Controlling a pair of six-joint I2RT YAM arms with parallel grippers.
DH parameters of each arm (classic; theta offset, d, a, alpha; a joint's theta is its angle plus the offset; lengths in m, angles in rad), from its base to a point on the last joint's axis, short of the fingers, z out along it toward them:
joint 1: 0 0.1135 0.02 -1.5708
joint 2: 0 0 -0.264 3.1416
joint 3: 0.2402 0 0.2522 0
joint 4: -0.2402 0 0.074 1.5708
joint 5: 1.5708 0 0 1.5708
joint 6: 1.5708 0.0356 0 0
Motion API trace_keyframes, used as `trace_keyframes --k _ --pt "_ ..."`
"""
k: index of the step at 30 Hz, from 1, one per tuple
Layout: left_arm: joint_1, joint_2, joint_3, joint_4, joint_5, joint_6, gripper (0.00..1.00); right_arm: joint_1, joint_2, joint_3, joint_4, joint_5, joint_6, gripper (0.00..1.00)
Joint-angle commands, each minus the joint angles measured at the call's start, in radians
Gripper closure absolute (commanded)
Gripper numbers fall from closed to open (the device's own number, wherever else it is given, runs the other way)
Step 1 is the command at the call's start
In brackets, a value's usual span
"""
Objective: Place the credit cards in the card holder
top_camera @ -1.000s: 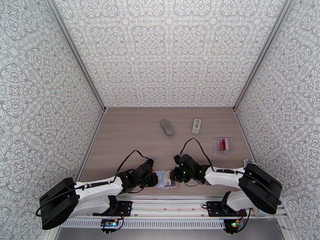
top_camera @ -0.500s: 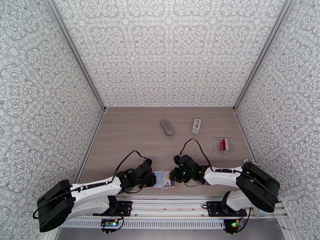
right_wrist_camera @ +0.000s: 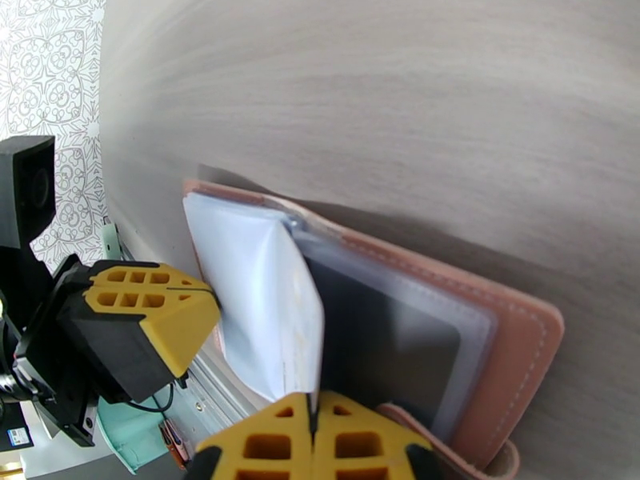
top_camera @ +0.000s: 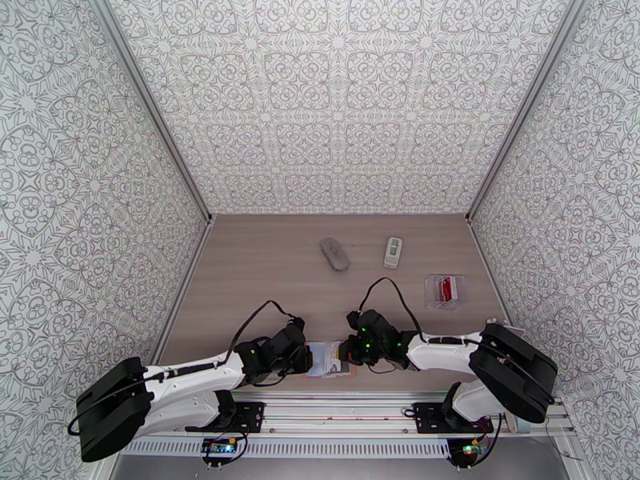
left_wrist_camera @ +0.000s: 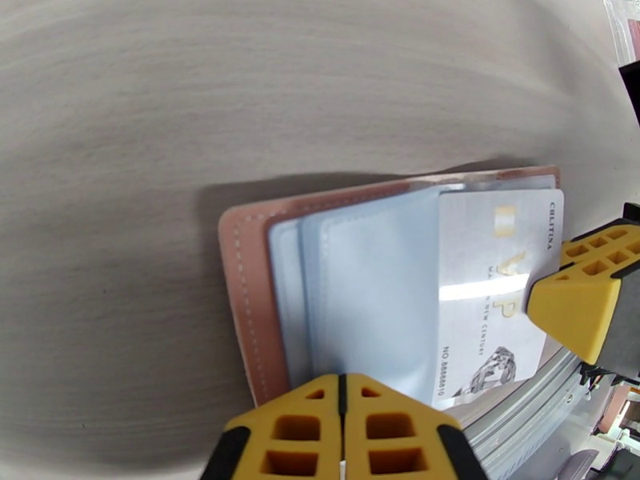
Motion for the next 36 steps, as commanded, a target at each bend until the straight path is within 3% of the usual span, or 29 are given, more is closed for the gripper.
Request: trace_keyframes --k 1,10,13,17,36 --pt "-0.013 0.002 0.01 -0.091 -0.031 -0.005 0.96 -0.001 0.03 -0.029 -0.036 0.018 0.012 1.0" --pt "-0.01 -0.049 0.044 -0.16 -0.064 0.018 0.85 -0.001 0.031 -0.031 -0.039 0.021 0.006 1.0" --pt "-0.006 -0.052 0.045 -0.165 -0.069 0.017 0.75 -0.002 0.029 -0.031 -0.042 0.023 0.005 1.0" --pt "-0.005 -0.051 0.036 -0.162 -0.072 0.008 0.7 -0.001 0.032 -0.031 -0.045 0.026 0.002 1.0" --pt "0.012 0.029 0.042 -0.128 -0.049 0.018 0.85 -0.001 0.033 -0.012 -0.066 0.017 -0.008 1.0"
